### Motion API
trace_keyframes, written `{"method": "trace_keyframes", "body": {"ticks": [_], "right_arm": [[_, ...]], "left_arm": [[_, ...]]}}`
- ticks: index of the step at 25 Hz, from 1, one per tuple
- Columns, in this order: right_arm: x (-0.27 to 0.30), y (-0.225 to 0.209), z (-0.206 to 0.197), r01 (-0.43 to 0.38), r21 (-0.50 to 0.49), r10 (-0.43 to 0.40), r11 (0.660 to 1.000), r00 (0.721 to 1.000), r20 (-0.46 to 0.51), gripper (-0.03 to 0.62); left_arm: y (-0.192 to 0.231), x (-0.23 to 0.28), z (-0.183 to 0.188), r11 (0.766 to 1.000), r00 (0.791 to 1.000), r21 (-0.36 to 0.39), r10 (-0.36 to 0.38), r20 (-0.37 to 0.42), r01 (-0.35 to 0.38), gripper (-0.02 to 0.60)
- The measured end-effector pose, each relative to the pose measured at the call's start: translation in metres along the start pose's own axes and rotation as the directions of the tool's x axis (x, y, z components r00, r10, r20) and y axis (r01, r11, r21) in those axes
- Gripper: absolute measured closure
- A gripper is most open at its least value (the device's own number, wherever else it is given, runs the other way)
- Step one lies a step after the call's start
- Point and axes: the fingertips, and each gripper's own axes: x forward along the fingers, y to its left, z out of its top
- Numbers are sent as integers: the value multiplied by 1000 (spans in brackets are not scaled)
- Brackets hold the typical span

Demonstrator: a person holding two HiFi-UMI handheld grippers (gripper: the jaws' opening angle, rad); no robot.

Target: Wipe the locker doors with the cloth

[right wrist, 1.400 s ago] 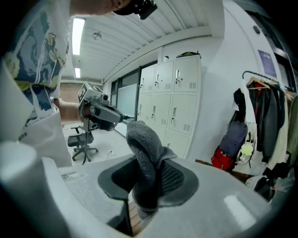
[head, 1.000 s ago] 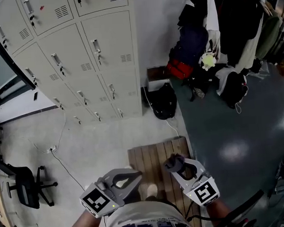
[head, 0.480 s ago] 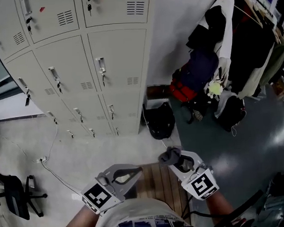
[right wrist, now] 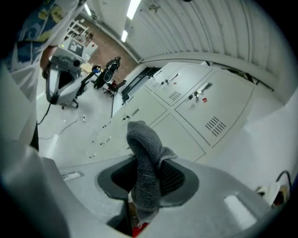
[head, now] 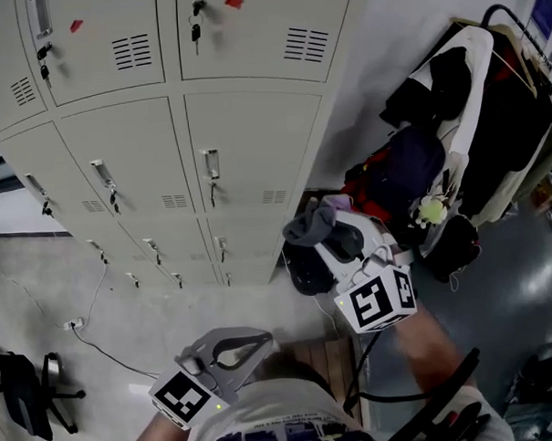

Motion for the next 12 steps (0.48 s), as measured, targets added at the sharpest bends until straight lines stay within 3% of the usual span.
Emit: {"method": "trace_keyframes", "body": {"ticks": [6, 12], "right_arm": [[70, -98, 13, 111, -223, -104, 969, 994, 43, 479], [113, -145, 11, 154, -305, -134, 940, 987, 87, 479]], "left_arm": [[39, 16, 14, 997, 997, -21, 76, -5, -76, 578], [74, 47, 19, 989, 991, -70, 132, -5, -132, 578]]}}
